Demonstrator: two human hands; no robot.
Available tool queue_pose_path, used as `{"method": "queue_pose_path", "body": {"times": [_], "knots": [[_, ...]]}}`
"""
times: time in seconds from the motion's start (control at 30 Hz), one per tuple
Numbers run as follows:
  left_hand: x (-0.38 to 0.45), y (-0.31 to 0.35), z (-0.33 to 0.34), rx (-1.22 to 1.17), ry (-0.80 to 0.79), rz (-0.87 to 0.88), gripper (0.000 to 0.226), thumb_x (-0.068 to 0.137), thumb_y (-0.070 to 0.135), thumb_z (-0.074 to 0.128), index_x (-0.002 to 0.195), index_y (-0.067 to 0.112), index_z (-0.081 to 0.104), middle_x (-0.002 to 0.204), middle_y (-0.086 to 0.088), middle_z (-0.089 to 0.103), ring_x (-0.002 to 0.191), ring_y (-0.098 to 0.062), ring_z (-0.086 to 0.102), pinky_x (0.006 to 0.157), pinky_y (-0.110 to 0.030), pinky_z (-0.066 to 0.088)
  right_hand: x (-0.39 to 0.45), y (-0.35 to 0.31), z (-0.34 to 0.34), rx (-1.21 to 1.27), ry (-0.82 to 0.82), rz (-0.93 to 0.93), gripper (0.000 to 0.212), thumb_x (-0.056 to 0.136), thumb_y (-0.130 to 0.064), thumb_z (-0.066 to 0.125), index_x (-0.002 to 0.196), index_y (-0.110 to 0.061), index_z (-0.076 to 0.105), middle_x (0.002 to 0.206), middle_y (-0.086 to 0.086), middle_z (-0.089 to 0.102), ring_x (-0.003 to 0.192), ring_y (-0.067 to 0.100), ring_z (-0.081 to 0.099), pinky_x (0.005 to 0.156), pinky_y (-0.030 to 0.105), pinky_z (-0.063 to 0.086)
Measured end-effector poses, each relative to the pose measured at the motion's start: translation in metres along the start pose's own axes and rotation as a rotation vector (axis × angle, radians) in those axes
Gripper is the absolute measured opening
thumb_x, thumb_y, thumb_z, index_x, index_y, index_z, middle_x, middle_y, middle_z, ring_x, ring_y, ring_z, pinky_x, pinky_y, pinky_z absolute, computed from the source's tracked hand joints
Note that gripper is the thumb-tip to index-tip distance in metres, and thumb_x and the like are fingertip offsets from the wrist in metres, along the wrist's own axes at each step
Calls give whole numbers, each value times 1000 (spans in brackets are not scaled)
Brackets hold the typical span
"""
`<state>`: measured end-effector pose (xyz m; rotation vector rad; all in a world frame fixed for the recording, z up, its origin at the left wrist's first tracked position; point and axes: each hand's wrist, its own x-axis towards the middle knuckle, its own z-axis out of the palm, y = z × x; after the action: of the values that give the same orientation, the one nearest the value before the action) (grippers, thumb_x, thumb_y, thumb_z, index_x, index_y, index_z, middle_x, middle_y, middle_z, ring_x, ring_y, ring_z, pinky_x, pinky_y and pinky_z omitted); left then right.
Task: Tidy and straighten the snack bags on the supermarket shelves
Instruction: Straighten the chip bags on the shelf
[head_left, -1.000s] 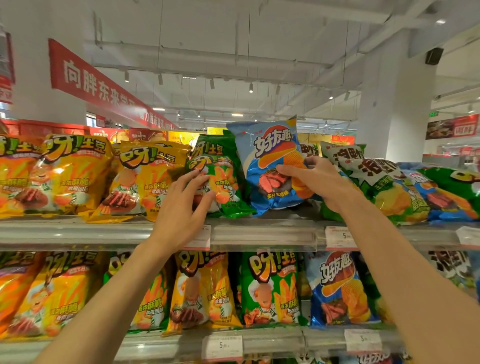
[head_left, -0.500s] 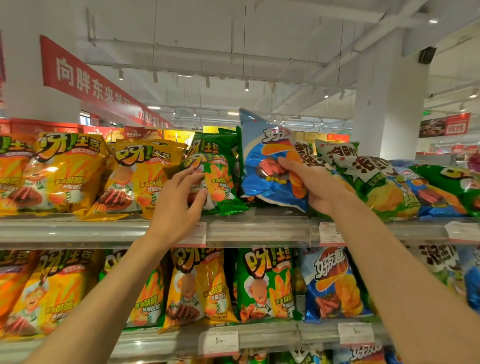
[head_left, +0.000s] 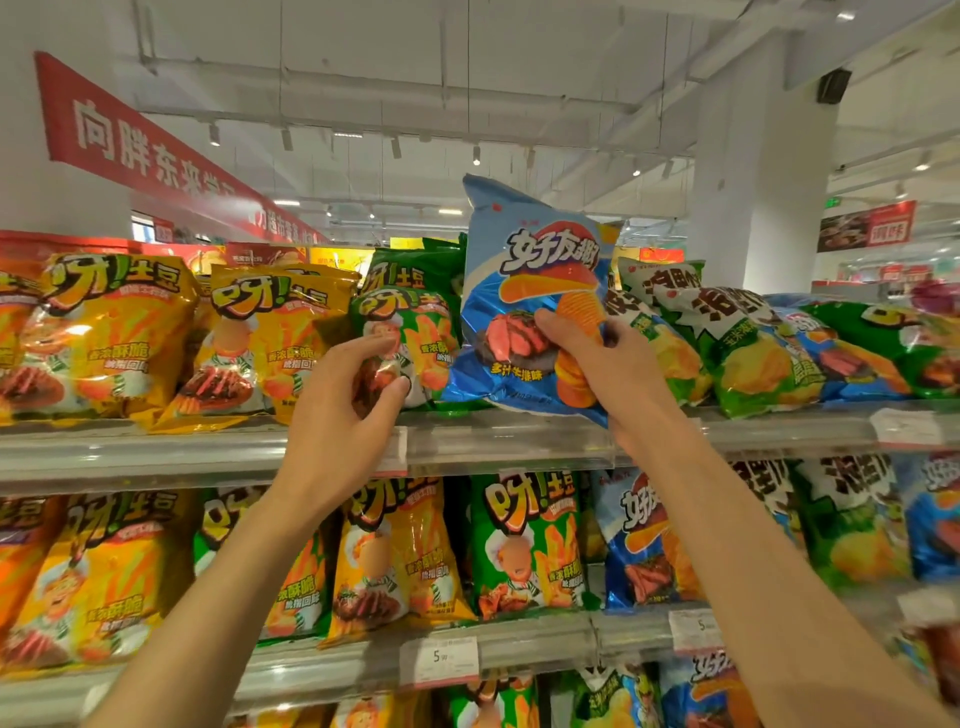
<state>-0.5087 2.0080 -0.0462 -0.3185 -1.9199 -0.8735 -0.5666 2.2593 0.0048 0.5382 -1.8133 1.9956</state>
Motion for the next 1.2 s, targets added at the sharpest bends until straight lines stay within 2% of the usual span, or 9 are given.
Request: {"method": "queue_pose_path", "body": {"times": [0.13,0.23,0.37,0.47,0.6,0.77,1.0,1.07,1.2], "knots": [[-28,9,-3,-125,52,-57,33,100,33,64,132,33,59,128,18,60,118,10,53,91,-3,39,-36,7,-17,-55,38,-19,57,70,-51,86,111,-15,68,80,-12,75,72,6,72,58,12,51],[-55,13,-2,-227,11,-127,29,99,38,64,128,38,60,126,24,63,119,8,57,94,-19,45,-72,23,-36,-58,32,-1,63,74,-47,85,112,-3,61,75,-2,63,65,16,59,50,16,49],[-103,10,4,-331,-65,-261,29,96,43,64,125,41,62,118,23,68,114,4,63,90,-23,49,-115,50,-67,-76,43,45,51,68,-48,83,107,-21,65,73,-10,70,60,5,66,51,18,52],[-139,9,16,-370,-73,-371,24,94,45,65,117,47,65,116,23,70,109,1,66,84,-20,53,-142,74,-94,-111,107,77,58,64,-54,82,113,-27,66,90,-10,76,79,4,74,61,17,57],[-169,19,47,-438,-82,-493,25,92,43,67,117,41,68,115,18,72,109,-5,68,95,-38,54,-163,102,-133,-130,174,132,62,60,-57,82,115,-31,66,92,-13,76,80,4,73,60,21,59],[-179,57,92,-437,-122,-495,23,94,43,66,117,42,67,113,19,72,108,-1,68,91,-29,52,-169,121,-189,-137,209,156,70,65,-56,83,125,-27,63,98,-12,77,90,9,75,67,32,64],[-185,131,189,-441,-63,-506,23,96,41,67,118,35,68,108,13,74,104,-8,71,92,-36,55,-149,134,-302,-185,182,202,79,62,-65,82,130,-33,60,114,-3,74,104,22,72,90,57,59],[-183,158,221,-434,-62,-505,23,95,43,66,117,37,67,107,16,73,102,-5,71,89,-32,56,-141,133,-337,-191,162,208,69,59,-67,83,119,-40,63,104,-9,76,95,16,74,88,56,60],[-175,200,274,-446,-93,-503,17,96,40,67,113,40,68,108,14,74,101,-6,71,83,-25,58,-126,131,-396,-183,146,242,84,53,-74,83,124,-35,62,104,-10,76,96,17,74,80,46,63]]}}
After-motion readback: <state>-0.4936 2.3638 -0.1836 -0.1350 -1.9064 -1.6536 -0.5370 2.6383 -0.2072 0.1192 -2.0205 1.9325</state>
